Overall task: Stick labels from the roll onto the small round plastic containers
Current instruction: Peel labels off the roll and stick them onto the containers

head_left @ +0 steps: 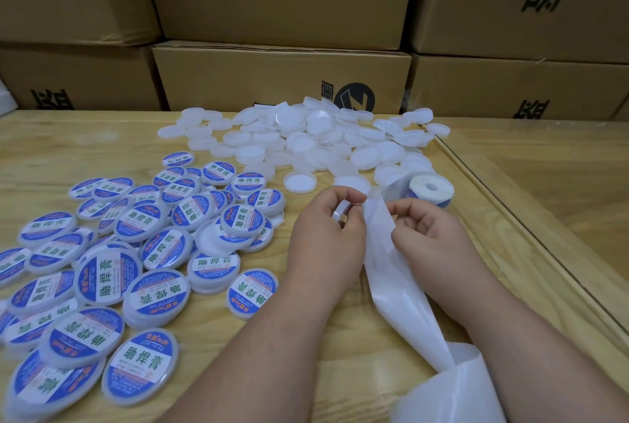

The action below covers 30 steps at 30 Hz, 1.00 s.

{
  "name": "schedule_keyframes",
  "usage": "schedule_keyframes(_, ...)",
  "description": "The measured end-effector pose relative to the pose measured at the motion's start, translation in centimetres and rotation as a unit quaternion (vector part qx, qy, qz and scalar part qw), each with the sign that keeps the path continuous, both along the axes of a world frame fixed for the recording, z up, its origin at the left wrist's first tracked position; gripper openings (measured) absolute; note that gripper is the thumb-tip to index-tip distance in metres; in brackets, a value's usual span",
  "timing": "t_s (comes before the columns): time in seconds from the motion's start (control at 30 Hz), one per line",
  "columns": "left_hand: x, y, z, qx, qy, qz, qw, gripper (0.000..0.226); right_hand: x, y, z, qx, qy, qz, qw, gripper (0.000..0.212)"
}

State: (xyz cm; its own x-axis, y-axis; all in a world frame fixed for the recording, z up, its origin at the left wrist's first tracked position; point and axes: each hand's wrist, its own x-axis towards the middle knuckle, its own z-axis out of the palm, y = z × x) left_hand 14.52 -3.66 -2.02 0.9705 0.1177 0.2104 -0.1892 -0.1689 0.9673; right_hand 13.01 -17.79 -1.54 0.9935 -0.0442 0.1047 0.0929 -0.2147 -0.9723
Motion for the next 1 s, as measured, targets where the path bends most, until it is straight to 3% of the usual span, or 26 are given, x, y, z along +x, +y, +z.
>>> schedule_keyframes(0.37, -0.15, 0.44, 0.61, -0.146, 0.01, 0.078, 0.986, 0.027, -0.02, -0.15, 0.05, 0.044, -0.004, -0.061, 0.997, 0.042)
schedule_keyframes(0.7, -0.52, 0.22, 0.68, -0.108, 0.023, 0.026, 0.993, 0.02, 0.04, 0.33, -0.14, 0.014, -0.16, -0.064, 0.985, 0.041)
schedule_keyframes(1.0, -0.45, 0.21, 0.65, -0.109, 0.039, 0.002, 0.993, 0.019, 0.05, 0.23, -0.29, 0.013, -0.161, -0.072, 0.984, 0.028)
